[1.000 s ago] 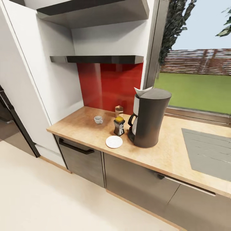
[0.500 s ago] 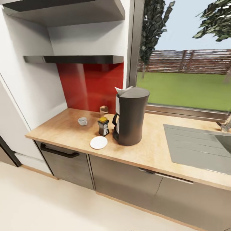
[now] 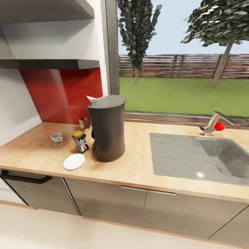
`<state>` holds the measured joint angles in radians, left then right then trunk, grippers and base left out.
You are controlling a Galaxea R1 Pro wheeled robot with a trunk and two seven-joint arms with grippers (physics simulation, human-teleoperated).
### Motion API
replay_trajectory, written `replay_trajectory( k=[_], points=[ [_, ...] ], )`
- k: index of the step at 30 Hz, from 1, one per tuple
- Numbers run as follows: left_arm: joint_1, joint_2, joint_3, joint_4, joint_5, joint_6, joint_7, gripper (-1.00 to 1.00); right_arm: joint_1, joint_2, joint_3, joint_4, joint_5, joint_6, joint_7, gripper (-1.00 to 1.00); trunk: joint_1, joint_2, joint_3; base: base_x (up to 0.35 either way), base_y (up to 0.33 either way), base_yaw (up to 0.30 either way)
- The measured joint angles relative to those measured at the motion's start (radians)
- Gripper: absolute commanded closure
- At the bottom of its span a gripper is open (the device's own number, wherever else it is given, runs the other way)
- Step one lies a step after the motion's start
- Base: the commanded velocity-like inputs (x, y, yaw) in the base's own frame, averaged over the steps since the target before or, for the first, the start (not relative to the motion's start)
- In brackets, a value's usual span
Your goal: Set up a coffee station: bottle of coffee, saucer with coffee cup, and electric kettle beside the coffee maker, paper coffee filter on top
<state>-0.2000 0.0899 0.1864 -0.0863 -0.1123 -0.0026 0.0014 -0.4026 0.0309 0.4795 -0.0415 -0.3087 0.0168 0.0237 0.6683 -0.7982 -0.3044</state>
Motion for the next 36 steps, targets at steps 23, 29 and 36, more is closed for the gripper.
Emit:
replay_trajectory(
  k=[23,29,36],
  points=[
    [0.001,0.001,0.000,0.002,0.001,-0.002,0.001,-1.00,0.000,0.000,0.000,0.000,0.000,0.000,0.000,-1.00,0.000,0.000,0.000,0.004,-0.274,-0.300],
    [0.001,0.001,0.000,0.002,0.002,-0.002,0.001,-1.00,0.000,0.000,0.000,0.000,0.000,0.000,0.000,-1.00,0.000,0.000,0.000,-0.031,-0.276,-0.300],
    [0.001,0.001,0.000,0.002,0.002,-0.002,0.001,-1.00,0.000,0.000,0.000,0.000,0.000,0.000,0.000,-1.00,0.000,0.000,0.000,-0.039,-0.276,-0.300]
  ],
)
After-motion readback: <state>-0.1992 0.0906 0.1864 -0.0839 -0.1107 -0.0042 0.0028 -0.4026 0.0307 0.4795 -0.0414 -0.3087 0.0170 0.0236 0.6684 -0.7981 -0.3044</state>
